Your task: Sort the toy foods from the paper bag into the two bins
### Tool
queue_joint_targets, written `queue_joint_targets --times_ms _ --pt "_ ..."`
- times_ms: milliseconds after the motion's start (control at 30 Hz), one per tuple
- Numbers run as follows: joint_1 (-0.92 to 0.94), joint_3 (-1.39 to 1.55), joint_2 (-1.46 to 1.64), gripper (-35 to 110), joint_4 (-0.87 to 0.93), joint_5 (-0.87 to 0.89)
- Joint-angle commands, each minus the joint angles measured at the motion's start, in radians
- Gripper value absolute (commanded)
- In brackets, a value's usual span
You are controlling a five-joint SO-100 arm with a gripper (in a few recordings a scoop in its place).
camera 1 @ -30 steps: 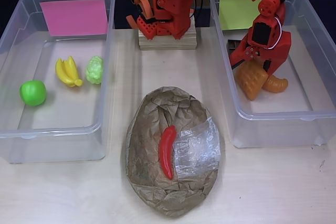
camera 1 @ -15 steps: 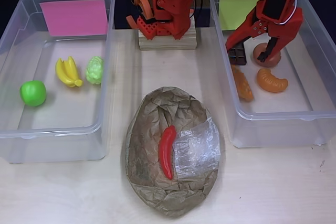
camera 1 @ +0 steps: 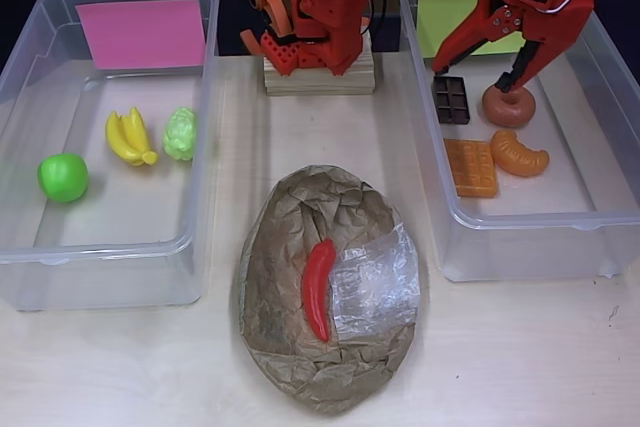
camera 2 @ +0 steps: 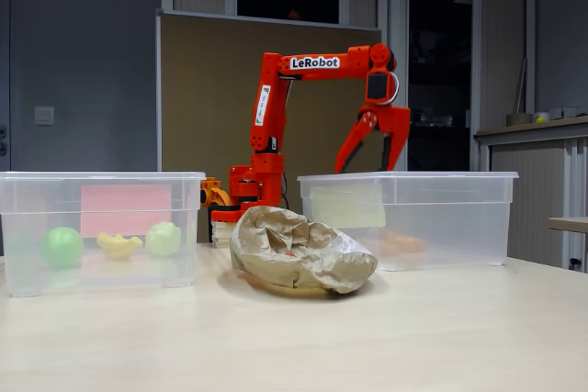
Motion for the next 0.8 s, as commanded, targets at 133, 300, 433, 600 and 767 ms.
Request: queue_joint_targets --times_ms 133,300,433,600,767 --pt "0.173 -0.106 0.069 39 0.098 -0.305" --pt "0.347 -0.17 0.044 37 0.055 -0.64" --pt "0.502 -0.17 0.006 36 -0.1 -0.933" --pt "0.644 -0.175 -0.077 38 -0.241 -1.12" --pt "0.716 -0.156 -0.193 33 -0.365 -1.109"
